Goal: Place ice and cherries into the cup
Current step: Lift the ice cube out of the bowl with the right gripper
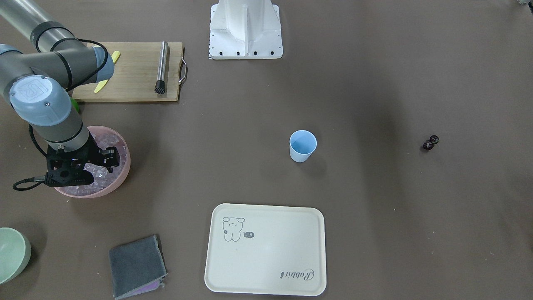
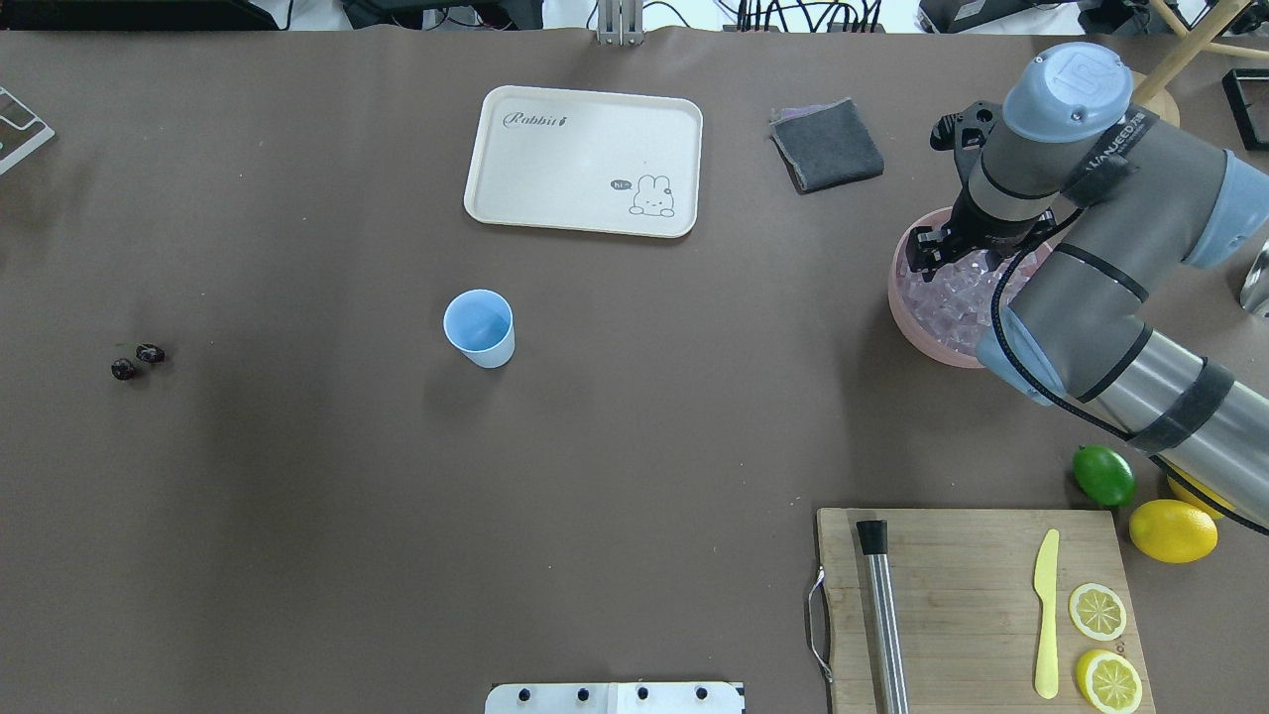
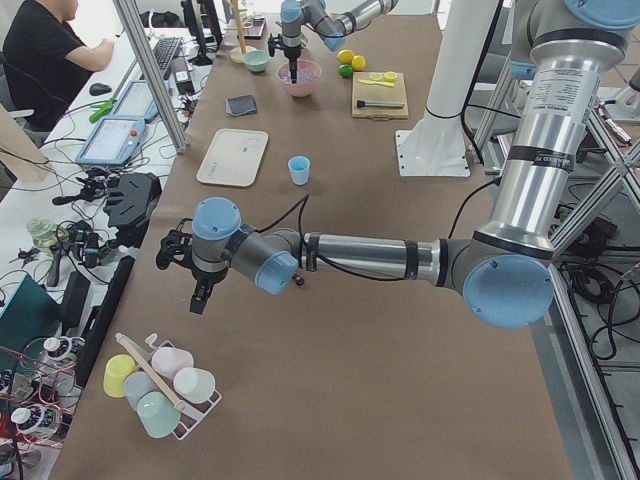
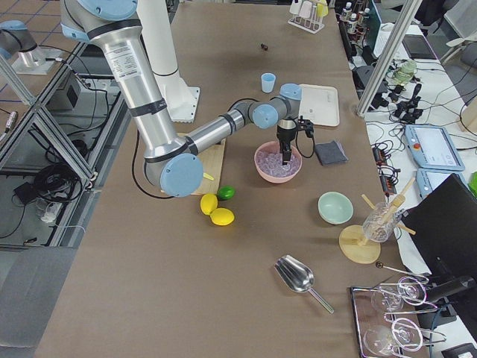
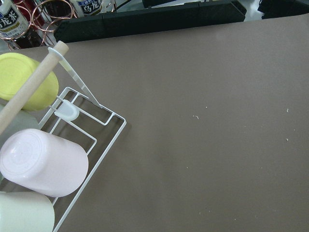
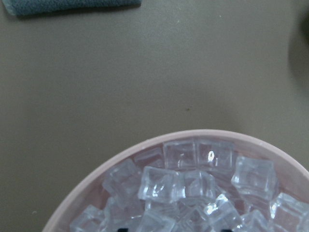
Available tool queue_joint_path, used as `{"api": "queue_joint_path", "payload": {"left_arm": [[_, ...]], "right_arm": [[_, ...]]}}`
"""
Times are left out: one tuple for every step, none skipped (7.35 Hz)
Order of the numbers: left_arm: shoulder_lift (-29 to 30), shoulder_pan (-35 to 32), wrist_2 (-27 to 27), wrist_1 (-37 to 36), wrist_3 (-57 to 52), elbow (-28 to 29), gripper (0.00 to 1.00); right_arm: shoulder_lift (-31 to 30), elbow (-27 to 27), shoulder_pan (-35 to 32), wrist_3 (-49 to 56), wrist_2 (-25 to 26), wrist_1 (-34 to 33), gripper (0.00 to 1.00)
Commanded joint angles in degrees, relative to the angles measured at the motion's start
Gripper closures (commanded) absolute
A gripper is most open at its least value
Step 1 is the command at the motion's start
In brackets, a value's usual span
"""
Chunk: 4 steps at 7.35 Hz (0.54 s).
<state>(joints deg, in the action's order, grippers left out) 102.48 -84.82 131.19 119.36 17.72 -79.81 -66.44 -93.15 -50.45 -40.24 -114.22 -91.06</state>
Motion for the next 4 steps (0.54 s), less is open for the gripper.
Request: {"api": "queue_joint_path", "payload": {"left_arm": [[-0.44, 0.00, 0.03, 0.00, -0.23, -0.08, 0.02], [-0.70, -0.09, 0.03, 0.00, -0.23, -0.35, 0.02], [-0.70, 0.00, 0.03, 0.00, -0.14, -0.44, 0.02], [-0.70, -0.09, 0.03, 0.00, -0.14, -0.35, 0.02]], "right_arm": [[0.25, 0.25, 0.44, -0.01, 0.66, 0.00, 0.77], [0.52, -0.10, 0.44, -0.01, 0.92, -0.09, 0.78], [0.78, -0.11, 0.35, -0.01, 0.93, -0.09, 0.78], [1.04, -0.45, 0.09, -0.01, 0.66, -0.09, 0.78]]}}
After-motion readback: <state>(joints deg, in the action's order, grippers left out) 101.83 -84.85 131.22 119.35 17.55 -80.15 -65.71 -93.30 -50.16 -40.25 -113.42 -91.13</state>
